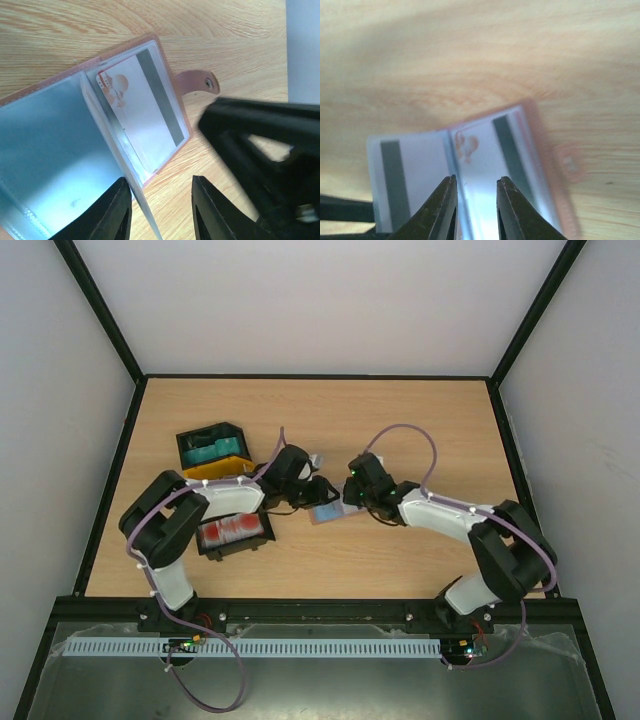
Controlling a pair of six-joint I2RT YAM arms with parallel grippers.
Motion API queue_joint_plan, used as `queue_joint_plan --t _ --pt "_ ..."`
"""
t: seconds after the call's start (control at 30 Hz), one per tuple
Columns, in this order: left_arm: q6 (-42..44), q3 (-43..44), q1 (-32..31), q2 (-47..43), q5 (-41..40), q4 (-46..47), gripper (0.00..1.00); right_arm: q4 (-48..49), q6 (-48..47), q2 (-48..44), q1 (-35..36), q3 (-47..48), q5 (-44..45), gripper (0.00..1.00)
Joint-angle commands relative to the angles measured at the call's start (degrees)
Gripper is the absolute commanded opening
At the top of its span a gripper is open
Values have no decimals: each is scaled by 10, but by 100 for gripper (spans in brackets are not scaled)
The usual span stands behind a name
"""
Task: Put the credit cards into the card holder
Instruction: Turn over the card slot in the card holder.
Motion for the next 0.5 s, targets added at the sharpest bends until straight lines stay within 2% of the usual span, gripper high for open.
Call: queue_joint_plan --t 0.0,0.33,0.47 --pt "20 23 -6 23 4 19 36 -12 42 -49 -27 -22 99 22" --pt "42 103 -27 90 24 12 47 -20 67 -123 -59 -60 144 29" --pt "48 134 -22 94 7 -30 52 -23 60 -129 -63 -55 136 34"
